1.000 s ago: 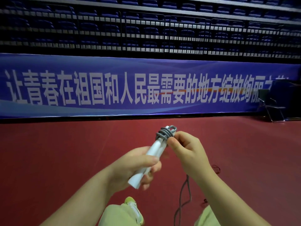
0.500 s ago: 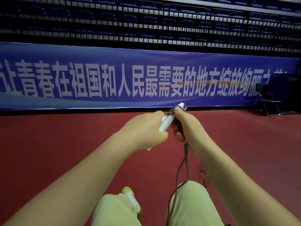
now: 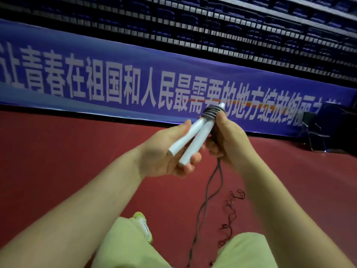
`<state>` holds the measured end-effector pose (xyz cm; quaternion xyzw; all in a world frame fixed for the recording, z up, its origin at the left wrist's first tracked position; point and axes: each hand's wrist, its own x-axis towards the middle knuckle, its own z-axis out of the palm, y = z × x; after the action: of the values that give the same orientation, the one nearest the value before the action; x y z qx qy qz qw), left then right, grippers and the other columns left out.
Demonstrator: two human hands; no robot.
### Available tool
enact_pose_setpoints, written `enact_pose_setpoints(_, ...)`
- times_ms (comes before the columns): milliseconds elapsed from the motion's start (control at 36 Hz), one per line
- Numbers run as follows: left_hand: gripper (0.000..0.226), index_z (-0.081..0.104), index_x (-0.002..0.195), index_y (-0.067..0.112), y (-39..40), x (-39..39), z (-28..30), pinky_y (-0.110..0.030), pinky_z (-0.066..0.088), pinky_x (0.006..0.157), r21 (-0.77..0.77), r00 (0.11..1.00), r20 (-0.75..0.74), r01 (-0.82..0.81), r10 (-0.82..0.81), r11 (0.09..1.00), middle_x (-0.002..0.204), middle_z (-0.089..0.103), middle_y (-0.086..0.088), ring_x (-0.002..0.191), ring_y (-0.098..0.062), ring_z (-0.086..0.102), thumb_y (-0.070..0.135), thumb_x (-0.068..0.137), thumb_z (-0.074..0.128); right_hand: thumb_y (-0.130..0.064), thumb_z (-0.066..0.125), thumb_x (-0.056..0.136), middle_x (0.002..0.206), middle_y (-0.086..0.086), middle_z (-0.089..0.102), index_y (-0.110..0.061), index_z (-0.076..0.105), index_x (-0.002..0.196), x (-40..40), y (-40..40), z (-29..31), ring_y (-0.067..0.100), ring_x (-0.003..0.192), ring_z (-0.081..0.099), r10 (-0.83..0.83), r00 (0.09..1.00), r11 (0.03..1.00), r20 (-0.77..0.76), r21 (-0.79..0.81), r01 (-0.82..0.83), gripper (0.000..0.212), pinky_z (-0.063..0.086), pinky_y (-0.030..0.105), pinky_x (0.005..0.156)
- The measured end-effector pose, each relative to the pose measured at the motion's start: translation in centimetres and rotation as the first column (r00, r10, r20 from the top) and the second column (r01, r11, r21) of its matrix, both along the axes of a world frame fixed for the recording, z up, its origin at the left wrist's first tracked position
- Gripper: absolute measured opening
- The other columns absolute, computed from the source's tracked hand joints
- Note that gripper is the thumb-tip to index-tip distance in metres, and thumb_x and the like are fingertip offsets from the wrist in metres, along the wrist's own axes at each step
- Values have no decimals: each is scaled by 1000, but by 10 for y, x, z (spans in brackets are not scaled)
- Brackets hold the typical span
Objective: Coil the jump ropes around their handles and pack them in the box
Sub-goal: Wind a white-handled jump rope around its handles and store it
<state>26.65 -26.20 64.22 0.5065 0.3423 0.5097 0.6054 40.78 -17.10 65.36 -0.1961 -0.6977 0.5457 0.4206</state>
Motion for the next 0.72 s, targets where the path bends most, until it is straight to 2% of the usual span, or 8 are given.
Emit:
enact_pose_setpoints(167,52,58,95,6,-3,-7,5,-22,43,45,40,930,-276,-243,244,969,58,58,-1,46,-11,52,51,99,31,-38,38,102,59,0,43,-12,52,75,-1,8,-2,10,44,29,-113,980,988,162,122,93,41,22,22,41)
enact_pose_setpoints(333,45,59,90,13,9,-9,22,-27,47,52,276,707,-522,-389,477,879,64,60,-2,52,-14,55,52,98,36,-33,39,102,49,-4,34,-7,48,71,-9,10,2,10,43,27,-259,966,949,0,184,255,41,24,22,40)
enact_pose_setpoints(389,45,57,84,14,12,-7,32,-30,46,57,393,549,-619,-401,561,827,67,57,0,54,-13,55,53,96,38,-35,39,102,52,-1,35,-6,51,73,-9,8,3,11,45,27,-259,964,949,-63,168,266,43,23,24,42)
enact_pose_setpoints(472,49,49,70,15,16,-7,40,-32,34,56,623,149,-698,-355,700,697,61,47,2,55,-17,43,58,92,40,-47,38,99,57,0,41,-11,54,73,-9,1,8,10,44,31,-193,977,981,-94,-17,192,48,23,22,41)
enact_pose_setpoints(528,47,53,74,16,16,-4,42,-32,32,54,708,1,-662,-324,749,627,62,50,4,56,-17,46,60,89,44,-62,38,93,57,-2,43,-14,56,78,-8,-1,14,9,43,32,-145,985,983,-92,-123,134,53,23,20,39)
enact_pose_setpoints(583,39,59,84,23,15,1,41,-33,38,56,790,-111,-590,-287,800,542,70,57,4,64,-15,54,61,87,48,-69,39,87,58,-3,41,-15,52,78,-8,1,20,8,43,30,-157,987,981,-47,-126,150,56,23,20,39)
enact_pose_setpoints(639,34,56,89,27,13,7,39,-31,38,56,830,-170,-544,-251,821,498,75,58,5,68,-10,53,60,84,52,-66,41,89,58,-2,38,-16,46,73,-7,2,20,9,44,27,-190,982,977,-13,-105,187,52,21,22,42)
enact_pose_setpoints(722,33,54,90,27,12,8,33,-33,42,60,777,-85,-605,-279,792,564,77,58,7,69,-11,55,58,80,60,-55,45,93,58,-2,33,-18,43,69,-7,2,16,9,44,25,-149,987,985,-58,-99,143,44,21,22,41)
